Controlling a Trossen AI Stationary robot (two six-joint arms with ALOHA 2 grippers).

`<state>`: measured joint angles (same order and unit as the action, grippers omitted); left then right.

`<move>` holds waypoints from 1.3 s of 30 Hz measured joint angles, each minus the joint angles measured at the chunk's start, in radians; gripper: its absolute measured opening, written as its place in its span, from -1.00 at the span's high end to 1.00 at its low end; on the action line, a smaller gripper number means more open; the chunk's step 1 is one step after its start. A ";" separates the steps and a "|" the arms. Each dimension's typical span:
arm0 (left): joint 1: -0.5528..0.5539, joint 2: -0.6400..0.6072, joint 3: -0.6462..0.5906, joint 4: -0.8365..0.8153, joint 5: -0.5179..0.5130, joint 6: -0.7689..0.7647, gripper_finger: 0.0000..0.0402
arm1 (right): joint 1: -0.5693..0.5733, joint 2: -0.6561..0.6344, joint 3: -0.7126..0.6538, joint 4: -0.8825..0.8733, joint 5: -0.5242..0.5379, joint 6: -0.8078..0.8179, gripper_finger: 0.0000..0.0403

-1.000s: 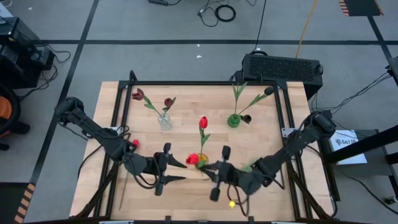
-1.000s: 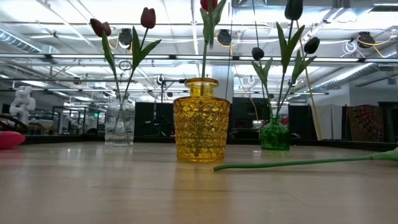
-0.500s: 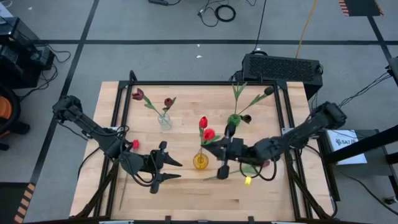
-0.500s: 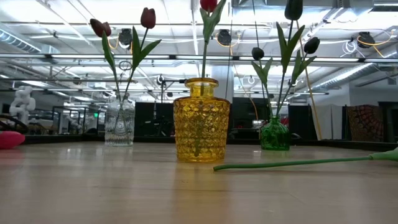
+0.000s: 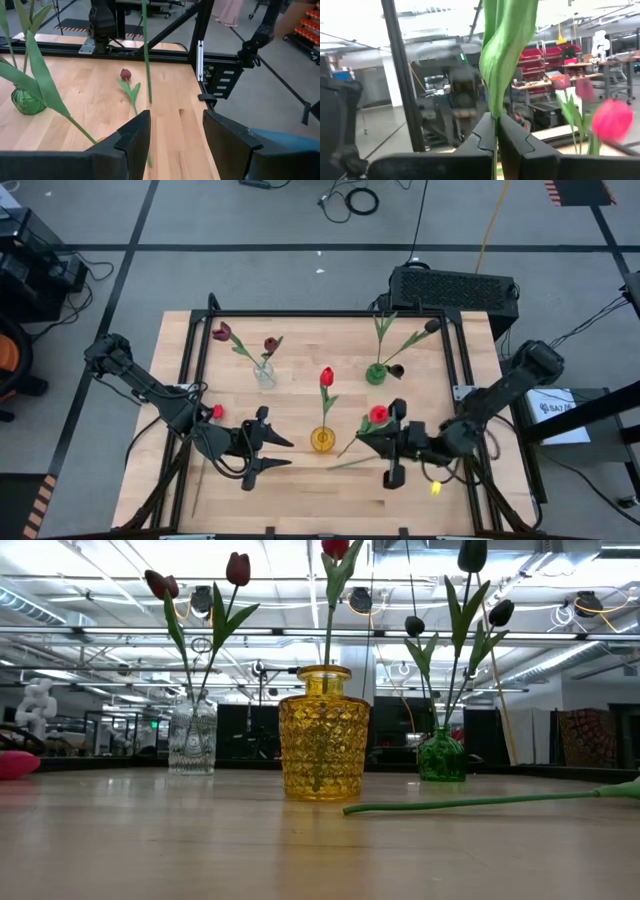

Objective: Sort flowers into vase by color
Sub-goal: Put the right red flower into the yellow vase

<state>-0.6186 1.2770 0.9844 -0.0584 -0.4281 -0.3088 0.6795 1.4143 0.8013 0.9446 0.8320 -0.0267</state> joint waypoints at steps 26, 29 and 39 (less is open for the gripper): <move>0.000 0.000 0.000 -0.003 0.000 0.008 0.06 | -0.125 0.290 -0.058 0.445 -0.089 -0.243 1.00; 0.000 0.000 0.000 -0.003 0.000 0.008 0.06 | -0.130 0.290 -0.058 0.422 -0.099 -0.225 1.00; 0.000 0.000 0.000 -0.003 0.000 0.008 0.06 | -0.135 0.290 -0.058 0.356 -0.093 -0.199 1.00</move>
<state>-0.6186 1.2770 0.9844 -0.0616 -0.4282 -0.3005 0.5446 1.7042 0.7433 1.3007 0.7389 -0.2254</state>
